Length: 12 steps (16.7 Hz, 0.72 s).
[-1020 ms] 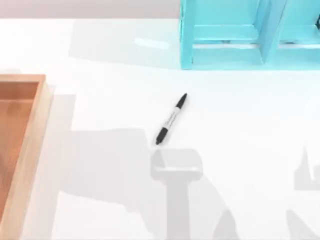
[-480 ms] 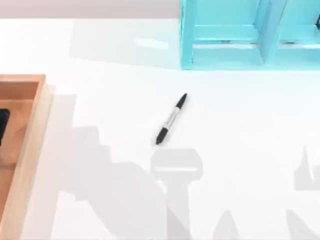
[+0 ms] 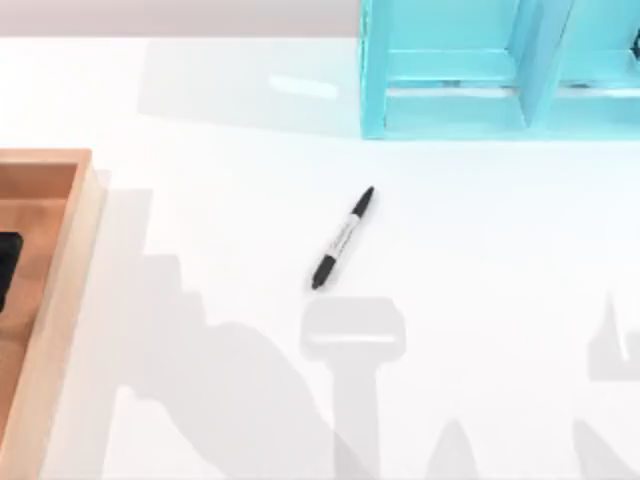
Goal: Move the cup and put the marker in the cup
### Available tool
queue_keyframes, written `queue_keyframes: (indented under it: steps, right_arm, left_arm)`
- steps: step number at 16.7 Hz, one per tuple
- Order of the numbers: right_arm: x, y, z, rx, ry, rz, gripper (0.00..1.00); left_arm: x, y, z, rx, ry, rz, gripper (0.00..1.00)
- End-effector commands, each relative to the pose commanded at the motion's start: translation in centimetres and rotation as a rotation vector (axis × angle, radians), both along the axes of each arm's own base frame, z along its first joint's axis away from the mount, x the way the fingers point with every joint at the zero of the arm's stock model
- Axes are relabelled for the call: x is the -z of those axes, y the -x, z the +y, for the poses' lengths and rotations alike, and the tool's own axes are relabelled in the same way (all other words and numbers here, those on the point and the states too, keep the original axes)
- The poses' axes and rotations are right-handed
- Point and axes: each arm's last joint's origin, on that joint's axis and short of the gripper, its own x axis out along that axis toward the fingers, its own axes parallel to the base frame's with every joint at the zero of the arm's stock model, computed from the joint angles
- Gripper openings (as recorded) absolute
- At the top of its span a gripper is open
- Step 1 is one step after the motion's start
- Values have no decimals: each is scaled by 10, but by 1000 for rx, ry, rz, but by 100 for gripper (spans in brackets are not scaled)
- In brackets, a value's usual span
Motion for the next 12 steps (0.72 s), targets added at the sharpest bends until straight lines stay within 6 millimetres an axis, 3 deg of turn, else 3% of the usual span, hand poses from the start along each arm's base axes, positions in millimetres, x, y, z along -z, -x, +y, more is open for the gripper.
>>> queue_keyframes:
  steps: [11,12]
  right_arm:
    - [0,0,0,0,0,0,100]
    - [0,0,0,0,0,0,100]
  left_arm:
    - [0,0,0,0,0,0,2]
    - [0,0,0,0,0,0,0]
